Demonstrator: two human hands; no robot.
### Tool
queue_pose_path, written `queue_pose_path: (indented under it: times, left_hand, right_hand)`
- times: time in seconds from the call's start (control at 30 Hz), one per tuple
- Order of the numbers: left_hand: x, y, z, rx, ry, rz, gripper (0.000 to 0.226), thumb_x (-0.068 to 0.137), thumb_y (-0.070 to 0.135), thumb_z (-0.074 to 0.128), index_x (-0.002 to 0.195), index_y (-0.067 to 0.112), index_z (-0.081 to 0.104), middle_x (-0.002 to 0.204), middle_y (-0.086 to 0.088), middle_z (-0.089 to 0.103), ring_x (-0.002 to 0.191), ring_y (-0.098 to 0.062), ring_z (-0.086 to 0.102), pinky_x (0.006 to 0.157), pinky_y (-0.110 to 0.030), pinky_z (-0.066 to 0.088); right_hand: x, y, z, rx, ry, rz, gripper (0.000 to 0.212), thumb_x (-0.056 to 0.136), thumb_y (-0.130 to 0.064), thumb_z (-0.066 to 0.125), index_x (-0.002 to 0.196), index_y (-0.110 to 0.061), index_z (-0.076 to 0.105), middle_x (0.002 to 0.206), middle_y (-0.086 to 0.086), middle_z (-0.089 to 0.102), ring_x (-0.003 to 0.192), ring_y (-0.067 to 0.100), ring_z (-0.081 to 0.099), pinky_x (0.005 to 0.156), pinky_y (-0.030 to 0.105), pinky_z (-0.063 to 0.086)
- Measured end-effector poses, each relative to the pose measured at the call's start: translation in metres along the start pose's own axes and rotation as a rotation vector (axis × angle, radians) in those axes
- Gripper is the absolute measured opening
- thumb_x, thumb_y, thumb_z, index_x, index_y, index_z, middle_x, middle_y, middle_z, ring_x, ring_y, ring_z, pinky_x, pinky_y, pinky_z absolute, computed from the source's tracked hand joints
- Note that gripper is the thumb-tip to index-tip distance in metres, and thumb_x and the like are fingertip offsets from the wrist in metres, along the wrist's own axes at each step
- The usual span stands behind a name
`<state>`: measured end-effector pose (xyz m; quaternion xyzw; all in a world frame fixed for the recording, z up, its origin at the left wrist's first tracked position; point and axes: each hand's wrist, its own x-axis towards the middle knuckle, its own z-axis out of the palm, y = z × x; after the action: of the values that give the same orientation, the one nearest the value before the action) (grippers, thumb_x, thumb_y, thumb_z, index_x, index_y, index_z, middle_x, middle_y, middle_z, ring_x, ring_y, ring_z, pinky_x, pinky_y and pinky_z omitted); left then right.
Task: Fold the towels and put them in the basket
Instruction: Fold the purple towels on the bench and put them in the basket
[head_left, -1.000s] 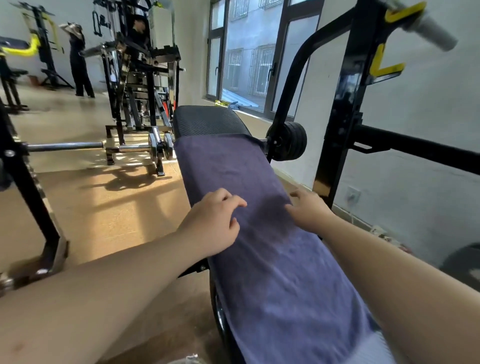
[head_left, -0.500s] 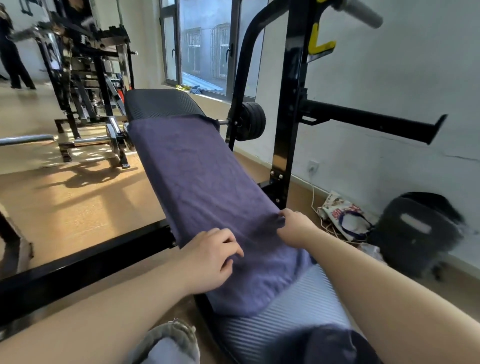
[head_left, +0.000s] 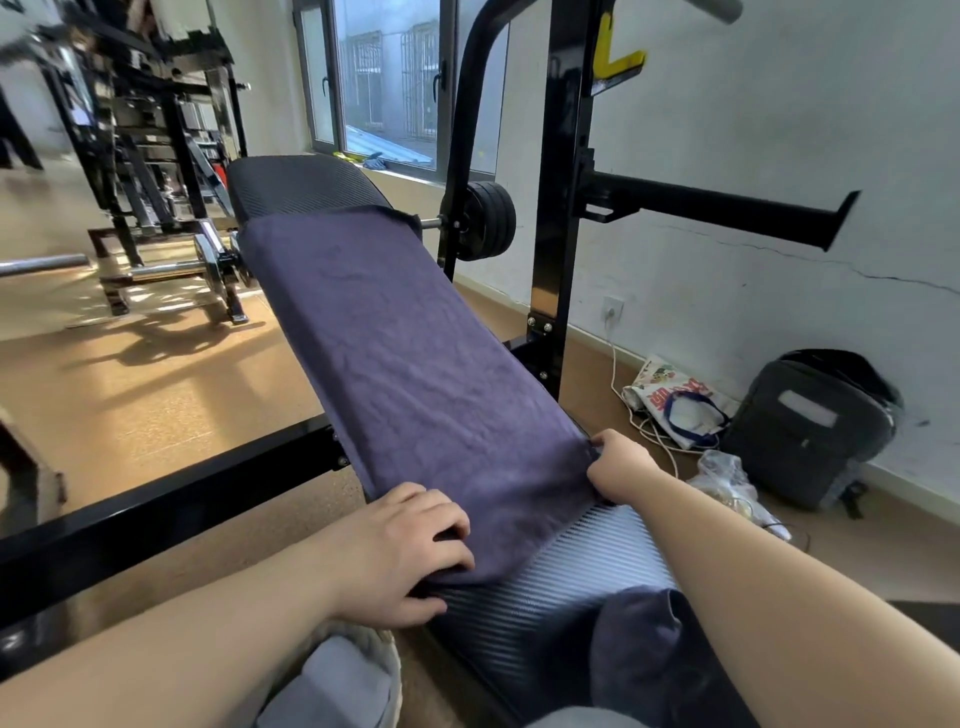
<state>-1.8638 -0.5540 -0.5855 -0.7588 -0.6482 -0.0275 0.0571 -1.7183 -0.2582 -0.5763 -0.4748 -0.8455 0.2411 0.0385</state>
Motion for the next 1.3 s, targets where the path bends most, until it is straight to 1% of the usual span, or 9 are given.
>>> queue_pose_path:
  times: [0.1,0.23,0.37,0.5,0.63,0.77,0.9,1.1,1.3]
  left_hand:
    - [-0.004,-0.001,-0.004,-0.013,0.008,0.007,0.037,0.082,0.046,0.06,0.117,0.036,0.063,0.124,0.01,0.053,0.118,-0.012,0.049,0.104,-0.03,0.038]
    - [-0.001,0.003,-0.011,0.033,0.102,0.01,0.025,0.086,0.025,0.056,0.108,0.03,0.068,0.106,0.012,0.063,0.098,-0.012,0.059,0.087,-0.028,0.048]
    - [0.003,0.008,-0.019,-0.034,0.163,-0.071,0.017,0.081,0.012,0.045,0.087,0.024,0.056,0.08,0.006,0.058,0.073,-0.017,0.056,0.064,-0.025,0.045]
    - [-0.001,-0.002,-0.012,-0.13,0.07,-0.049,0.041,0.085,-0.004,0.05,0.109,0.026,0.065,0.114,0.012,0.06,0.103,-0.01,0.053,0.086,-0.019,0.043]
    - [-0.004,-0.007,-0.009,-0.281,0.139,-0.161,0.04,0.094,0.004,0.051,0.125,0.026,0.066,0.122,0.013,0.061,0.113,-0.002,0.053,0.097,-0.018,0.042]
    - [-0.001,-0.006,-0.012,-0.402,0.34,-0.326,0.025,0.088,0.014,0.069,0.11,0.027,0.07,0.104,0.019,0.067,0.095,0.013,0.055,0.082,-0.005,0.04]
    - [0.006,-0.009,-0.021,-0.436,0.539,-0.504,0.008,0.089,0.024,0.073,0.091,0.03,0.068,0.084,0.018,0.067,0.08,-0.001,0.063,0.068,-0.014,0.047]
    - [0.01,-0.031,-0.039,-0.54,0.76,-0.812,0.034,0.096,0.037,0.059,0.066,0.021,0.055,0.059,0.006,0.06,0.061,-0.009,0.059,0.051,-0.022,0.041]
    - [-0.001,-0.063,-0.056,-0.535,0.898,-1.009,0.053,0.101,0.04,0.053,0.054,0.017,0.055,0.049,0.0,0.055,0.048,-0.013,0.052,0.049,-0.027,0.034]
  right_hand:
    - [-0.001,0.002,0.0,0.088,0.0,0.026,0.036,0.088,-0.012,0.05,0.122,-0.022,0.057,0.109,0.012,0.063,0.094,0.031,0.064,0.076,0.043,0.062]
    - [-0.001,0.001,-0.004,0.099,0.025,0.008,0.028,0.087,-0.011,0.051,0.112,-0.021,0.059,0.093,0.004,0.061,0.077,0.022,0.062,0.051,0.027,0.052]
    - [0.0,0.003,-0.008,0.136,0.082,0.003,0.03,0.086,-0.004,0.051,0.107,-0.024,0.052,0.098,0.005,0.06,0.086,0.026,0.062,0.062,0.029,0.047]
    - [0.004,0.004,-0.014,0.156,0.099,0.011,0.03,0.085,0.001,0.046,0.087,-0.023,0.064,0.092,0.007,0.066,0.074,0.022,0.06,0.054,0.026,0.045]
    - [0.005,-0.001,-0.018,0.386,0.089,0.058,0.05,0.084,0.003,0.034,0.075,-0.022,0.077,0.087,0.008,0.072,0.067,0.024,0.063,0.048,0.024,0.047]
    - [0.008,-0.014,-0.024,0.758,0.05,0.11,0.052,0.091,0.009,0.032,0.081,-0.014,0.078,0.098,0.017,0.073,0.075,0.029,0.066,0.05,0.027,0.053]
    - [0.014,-0.029,-0.031,1.048,0.04,0.1,0.057,0.092,0.012,0.03,0.086,-0.014,0.08,0.108,0.018,0.071,0.089,0.032,0.066,0.055,0.031,0.056]
    - [0.022,-0.044,-0.041,0.922,-0.016,-0.056,0.073,0.081,0.019,0.033,0.093,-0.033,0.082,0.121,0.004,0.067,0.099,0.023,0.065,0.058,0.025,0.056]
    - [0.025,-0.057,-0.043,0.904,-0.021,-0.159,0.043,0.085,0.007,0.067,0.095,-0.032,0.082,0.105,0.004,0.076,0.093,0.026,0.073,0.072,0.034,0.062]
